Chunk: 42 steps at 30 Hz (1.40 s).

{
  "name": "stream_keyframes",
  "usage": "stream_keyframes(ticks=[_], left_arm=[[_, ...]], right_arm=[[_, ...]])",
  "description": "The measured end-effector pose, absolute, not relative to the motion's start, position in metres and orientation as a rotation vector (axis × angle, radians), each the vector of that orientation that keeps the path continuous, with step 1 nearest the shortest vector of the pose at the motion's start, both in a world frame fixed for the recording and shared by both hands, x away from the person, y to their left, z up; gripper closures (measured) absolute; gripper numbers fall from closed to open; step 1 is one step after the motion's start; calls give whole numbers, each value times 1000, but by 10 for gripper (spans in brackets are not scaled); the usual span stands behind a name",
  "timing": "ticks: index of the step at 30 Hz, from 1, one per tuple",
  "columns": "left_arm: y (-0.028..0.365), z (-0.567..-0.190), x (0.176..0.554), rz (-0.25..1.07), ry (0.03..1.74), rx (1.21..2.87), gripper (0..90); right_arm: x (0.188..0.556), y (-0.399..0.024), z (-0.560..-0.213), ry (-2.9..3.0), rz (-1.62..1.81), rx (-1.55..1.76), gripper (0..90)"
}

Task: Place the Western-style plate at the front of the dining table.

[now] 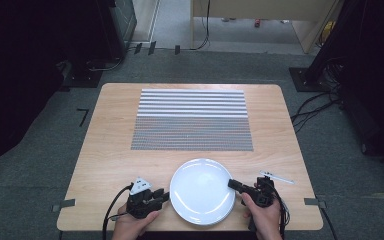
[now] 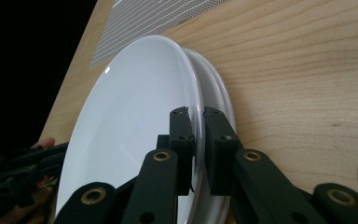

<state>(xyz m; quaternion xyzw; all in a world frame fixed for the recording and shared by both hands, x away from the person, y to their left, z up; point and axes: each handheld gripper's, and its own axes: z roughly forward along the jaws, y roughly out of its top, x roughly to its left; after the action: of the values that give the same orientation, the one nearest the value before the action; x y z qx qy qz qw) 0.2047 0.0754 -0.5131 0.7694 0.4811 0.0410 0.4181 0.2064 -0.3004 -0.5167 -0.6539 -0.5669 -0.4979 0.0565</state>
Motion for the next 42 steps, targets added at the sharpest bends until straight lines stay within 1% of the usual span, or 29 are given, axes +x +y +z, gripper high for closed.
stream_keyframes(ticks=[2, 3, 4, 14, 18, 26, 32, 36, 42], left_arm=[[77, -513, 206, 82, 1208, 1920, 617], [79, -513, 207, 43, 1205, 1907, 592], [80, -513, 207, 33, 1203, 1904, 582], [83, -508, 205, 35, 1191, 1859, 569], [83, -508, 205, 2, 1179, 1835, 560], [83, -507, 204, -24, 1153, 1832, 548], [84, -507, 206, -79, 1155, 1803, 538], [87, -505, 207, -120, 1150, 1766, 516], [85, -508, 208, -163, 1153, 1778, 543]], right_arm=[[207, -302, -518, -1686, -1516, -1988, 847], [209, -307, -521, -1585, -1510, -1990, 864], [209, -308, -523, -1563, -1516, -1985, 869], [208, -315, -521, -1483, -1559, -1968, 877], [207, -317, -519, -1475, -1572, -1968, 877], [205, -317, -518, -1454, -1592, -1944, 875], [205, -317, -518, -1436, -1633, -1911, 874], [204, -314, -518, -1453, -1629, -1900, 874], [203, -308, -517, -1456, -1649, -1848, 874]])
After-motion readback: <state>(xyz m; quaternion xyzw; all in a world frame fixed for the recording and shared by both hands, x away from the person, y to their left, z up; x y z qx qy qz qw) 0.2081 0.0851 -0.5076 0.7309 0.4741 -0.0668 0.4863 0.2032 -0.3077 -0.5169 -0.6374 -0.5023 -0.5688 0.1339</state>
